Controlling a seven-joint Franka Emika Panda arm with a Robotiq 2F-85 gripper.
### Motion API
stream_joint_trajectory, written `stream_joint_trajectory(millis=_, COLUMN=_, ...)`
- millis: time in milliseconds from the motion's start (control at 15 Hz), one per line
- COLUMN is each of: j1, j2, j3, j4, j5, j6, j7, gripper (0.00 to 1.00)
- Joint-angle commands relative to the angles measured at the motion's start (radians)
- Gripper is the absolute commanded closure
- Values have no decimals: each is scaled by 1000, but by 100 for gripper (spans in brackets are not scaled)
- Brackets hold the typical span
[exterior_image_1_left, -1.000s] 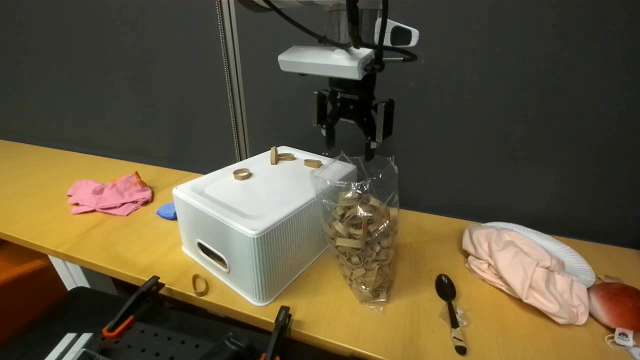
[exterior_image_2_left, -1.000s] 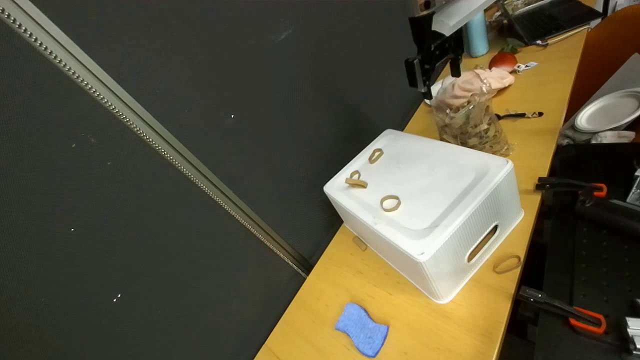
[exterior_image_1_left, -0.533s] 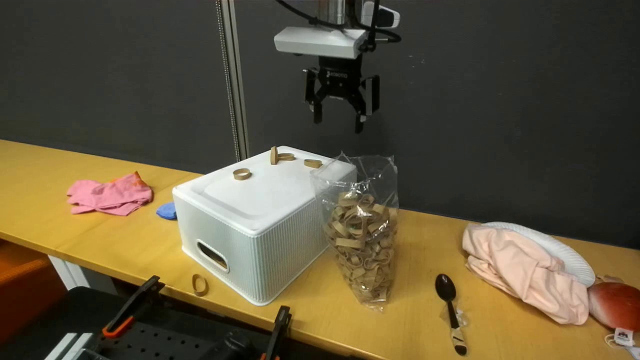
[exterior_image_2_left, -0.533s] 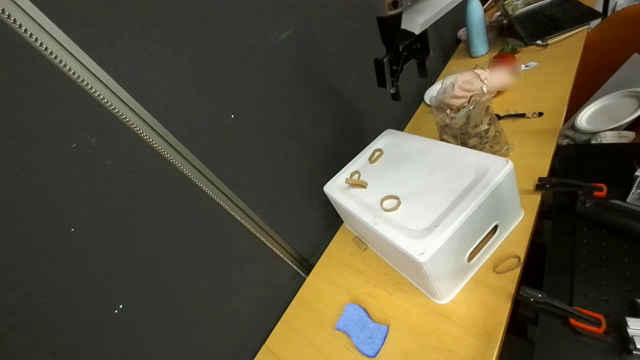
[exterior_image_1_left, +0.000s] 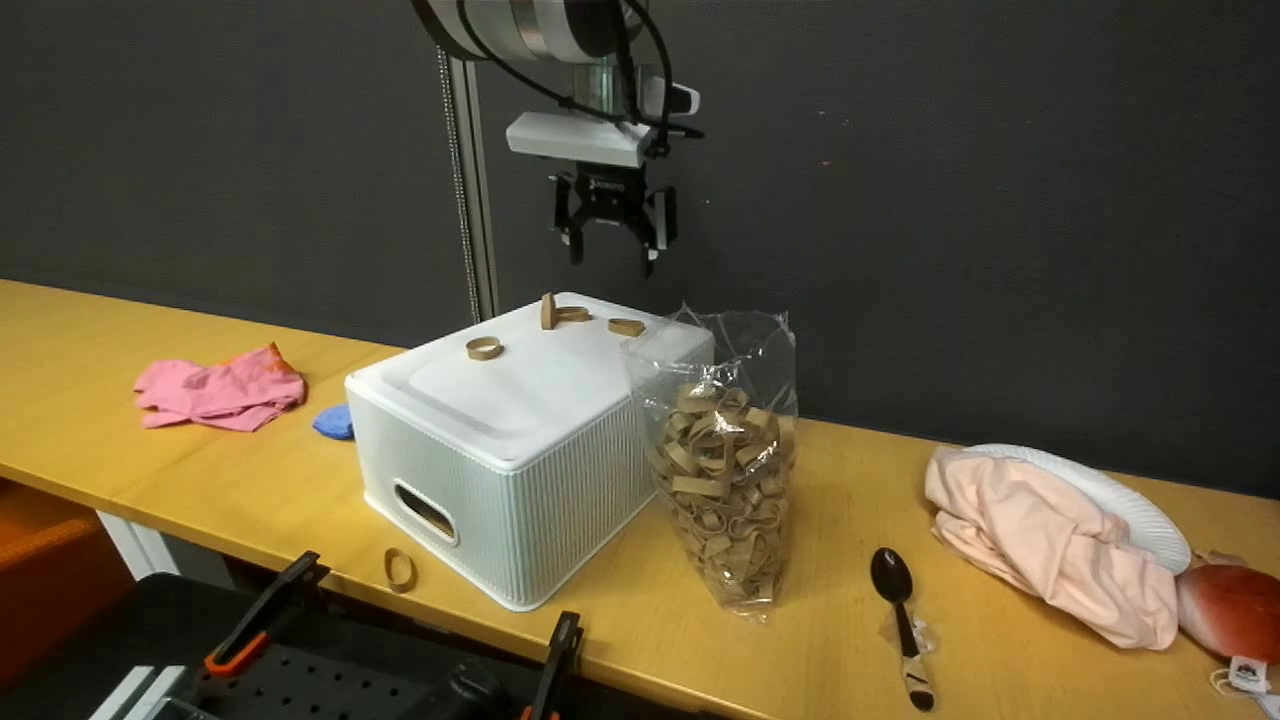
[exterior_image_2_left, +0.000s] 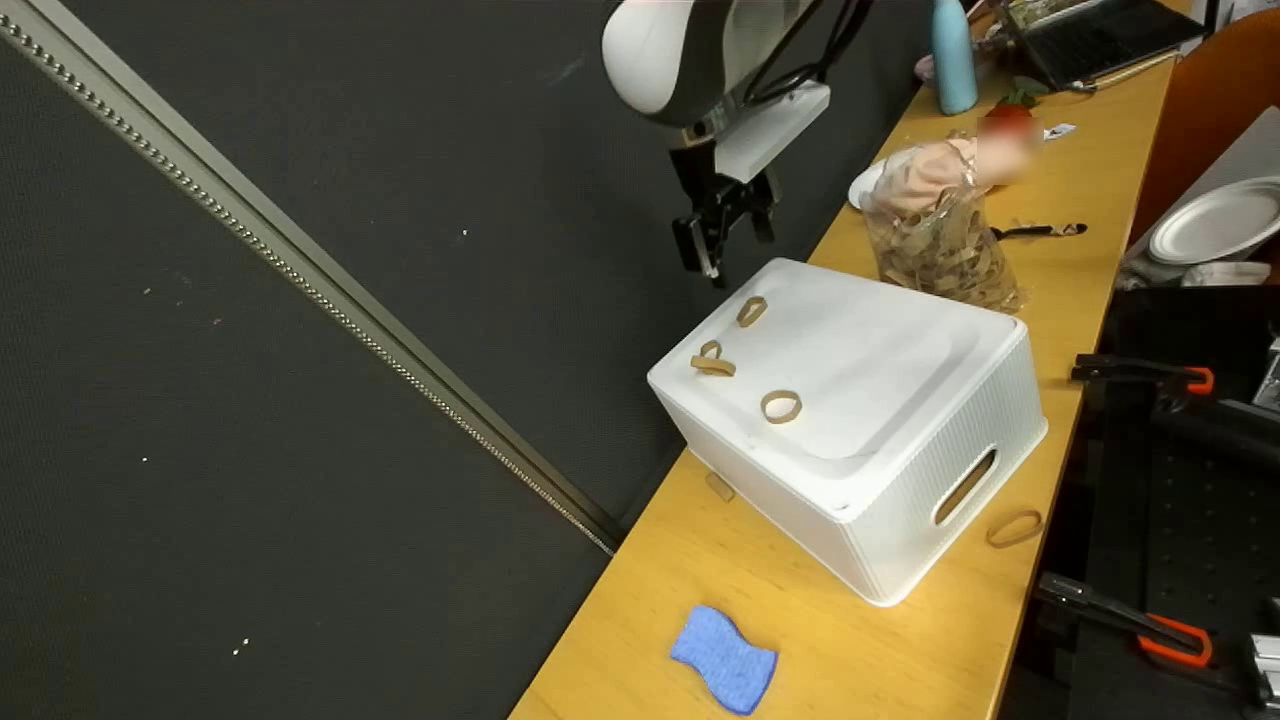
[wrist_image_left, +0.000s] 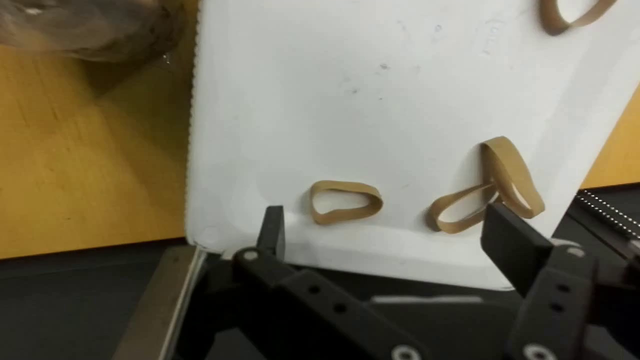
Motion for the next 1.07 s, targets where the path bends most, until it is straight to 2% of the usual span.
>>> stream_joint_trajectory(millis=0, j1=22, j2=92, j3=14, j4=117, j5=-11, j6=-35, j7=25, gripper=0)
stream_joint_trajectory(millis=533, j1=69, j2=221, j3=29, j4=250, j5=-18, j6=-39, j7=39, gripper=0)
stream_joint_trajectory(millis=1000, j1=89, j2=196, j3=14, j4=210, j5=-32, j6=-69, j7=77, gripper=0)
